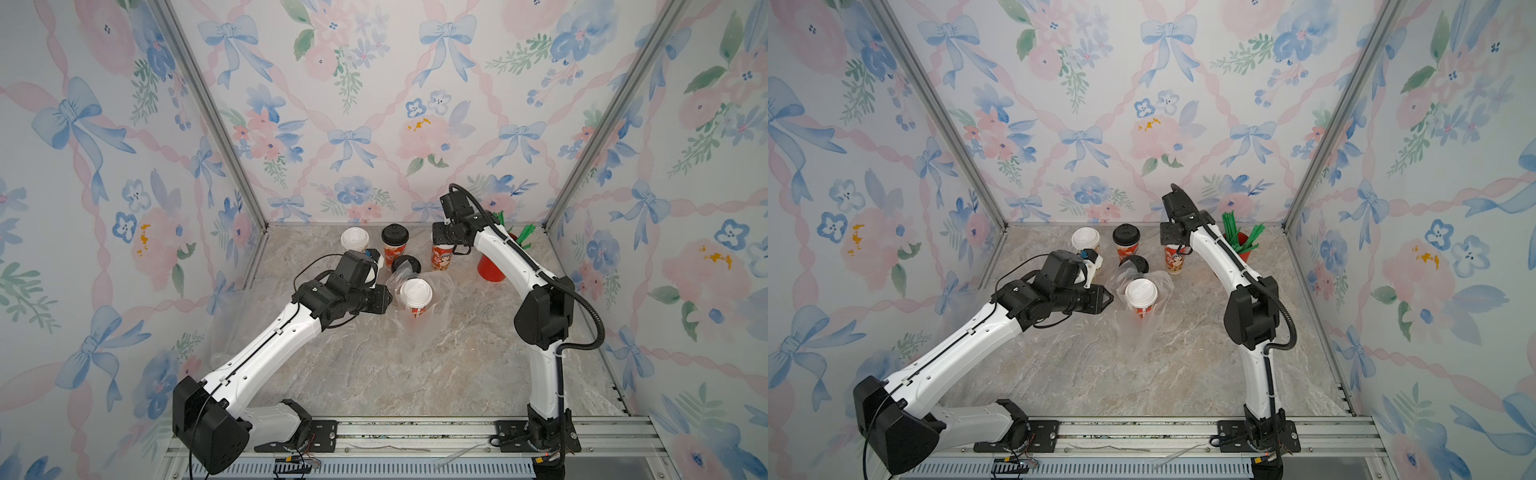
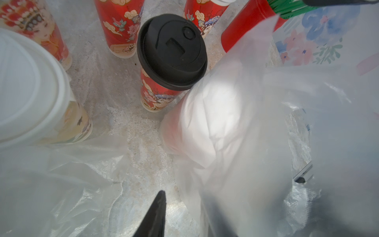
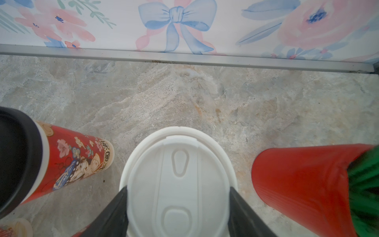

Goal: Pack milk tea into plastic carrier bags
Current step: Pick up the milk tea cup at the center of the board.

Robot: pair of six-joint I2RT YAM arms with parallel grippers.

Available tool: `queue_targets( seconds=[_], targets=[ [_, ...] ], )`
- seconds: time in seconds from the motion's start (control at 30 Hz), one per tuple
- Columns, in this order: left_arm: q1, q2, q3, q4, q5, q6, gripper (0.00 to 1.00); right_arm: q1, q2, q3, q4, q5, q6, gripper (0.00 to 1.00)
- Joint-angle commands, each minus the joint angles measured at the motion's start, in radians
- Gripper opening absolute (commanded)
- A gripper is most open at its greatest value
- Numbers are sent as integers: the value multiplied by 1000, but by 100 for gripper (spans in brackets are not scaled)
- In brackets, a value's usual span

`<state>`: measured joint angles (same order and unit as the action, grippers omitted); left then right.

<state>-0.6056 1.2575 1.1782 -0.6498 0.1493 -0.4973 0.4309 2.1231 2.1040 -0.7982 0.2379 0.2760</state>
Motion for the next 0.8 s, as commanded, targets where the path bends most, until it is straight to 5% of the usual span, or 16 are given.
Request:
queue_targets(
  seconds=[0.0, 0.3, 0.77],
  targets=[
    [8, -22, 2, 8, 5, 1, 43, 1, -123, -38, -47, -13, -4, 68],
    [-18, -72, -21, 6, 35, -16, 53, 32, -352, -170, -146, 0, 13, 66],
    [-95, -150, -74, 3, 65, -48, 54, 164, -703, -226, -352, 49, 114, 62]
  ],
)
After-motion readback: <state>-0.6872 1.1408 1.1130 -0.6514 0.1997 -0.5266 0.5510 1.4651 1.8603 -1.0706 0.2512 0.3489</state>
